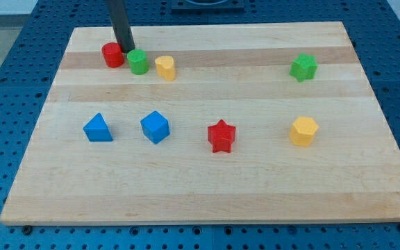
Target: Push the red circle to the left of the green circle
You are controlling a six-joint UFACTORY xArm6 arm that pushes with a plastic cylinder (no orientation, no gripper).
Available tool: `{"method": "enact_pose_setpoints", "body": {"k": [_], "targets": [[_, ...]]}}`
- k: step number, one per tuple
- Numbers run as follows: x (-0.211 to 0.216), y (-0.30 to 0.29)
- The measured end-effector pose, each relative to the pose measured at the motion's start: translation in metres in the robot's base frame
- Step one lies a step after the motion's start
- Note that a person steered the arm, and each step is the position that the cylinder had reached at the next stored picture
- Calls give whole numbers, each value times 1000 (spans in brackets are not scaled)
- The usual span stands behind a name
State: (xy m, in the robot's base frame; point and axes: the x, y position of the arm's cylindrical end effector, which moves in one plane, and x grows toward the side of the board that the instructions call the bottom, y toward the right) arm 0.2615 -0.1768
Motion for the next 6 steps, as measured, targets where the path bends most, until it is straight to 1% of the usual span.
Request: {"method": "enact_pose_setpoints", "body": {"k": [1, 3, 5, 6], "targets": [[27, -23], [25, -23], [-13, -33], [-33, -55]]}}
